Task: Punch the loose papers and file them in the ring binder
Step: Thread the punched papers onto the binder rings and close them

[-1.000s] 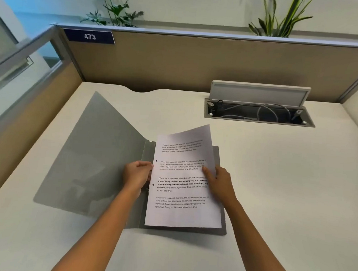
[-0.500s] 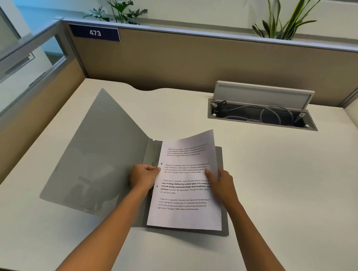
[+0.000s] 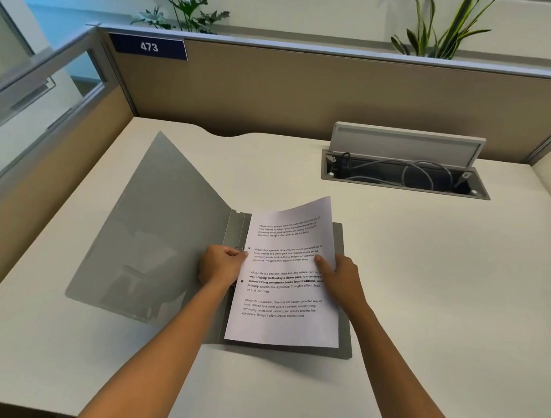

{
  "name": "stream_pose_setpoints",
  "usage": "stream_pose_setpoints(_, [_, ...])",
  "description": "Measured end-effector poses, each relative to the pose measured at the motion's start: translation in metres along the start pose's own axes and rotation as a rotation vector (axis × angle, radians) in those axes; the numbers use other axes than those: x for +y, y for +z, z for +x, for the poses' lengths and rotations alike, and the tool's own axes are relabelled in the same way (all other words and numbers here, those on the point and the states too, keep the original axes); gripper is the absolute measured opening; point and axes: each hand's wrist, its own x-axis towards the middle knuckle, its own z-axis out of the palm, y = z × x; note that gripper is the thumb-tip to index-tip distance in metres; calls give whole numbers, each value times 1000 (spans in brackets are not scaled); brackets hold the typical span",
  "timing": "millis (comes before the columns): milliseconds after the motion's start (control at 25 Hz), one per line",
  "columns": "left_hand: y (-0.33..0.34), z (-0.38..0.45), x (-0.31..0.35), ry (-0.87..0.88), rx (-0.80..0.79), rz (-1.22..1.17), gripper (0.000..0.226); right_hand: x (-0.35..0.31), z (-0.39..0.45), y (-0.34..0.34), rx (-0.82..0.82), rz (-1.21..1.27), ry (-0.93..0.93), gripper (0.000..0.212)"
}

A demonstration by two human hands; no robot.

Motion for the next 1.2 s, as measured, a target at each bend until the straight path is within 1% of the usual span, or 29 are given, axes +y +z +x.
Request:
stream_pose_setpoints(280, [-3,-7,7,14,7,88,15,-3,5,-6,-22,-66,7,40])
stream_pose_setpoints(400, [-11,-12,11,11,18,176,24,1,4,-6,-48,-78,15,41])
stream_pose_setpoints(480, [-19,-13,10,-31,-19,235,31,2,2,-5,-54,-76,14,42])
stream_pose_setpoints(600, [-27,-16,2,-95,-127,346,25,3,1,-4,-54,-54,24,42])
stream_pose_setpoints(680, [-28,-18,-5,-110,-181,328,22,5,2,-4,-55,-41,32,41])
stream_pose_setpoints(760, [-28,-20,-9,-110,-194,285,19,8,3,-3,-56,-35,38,41])
stream_pose_setpoints(880, [-25,-24,-11,-102,-199,293,18,12,6,-4,-62,-32,38,39])
stream_pose_setpoints(960, [-23,-26,-14,-99,-194,310,22,17,7,-4,-80,-36,38,36])
stream_pose_setpoints(1040, [-20,-31,-19,-73,-175,376,27,23,8,-3,-103,-54,45,34])
stream_pose_setpoints(1200, [-16,-36,-30,4,-114,519,43,38,9,-1,-112,-34,70,32])
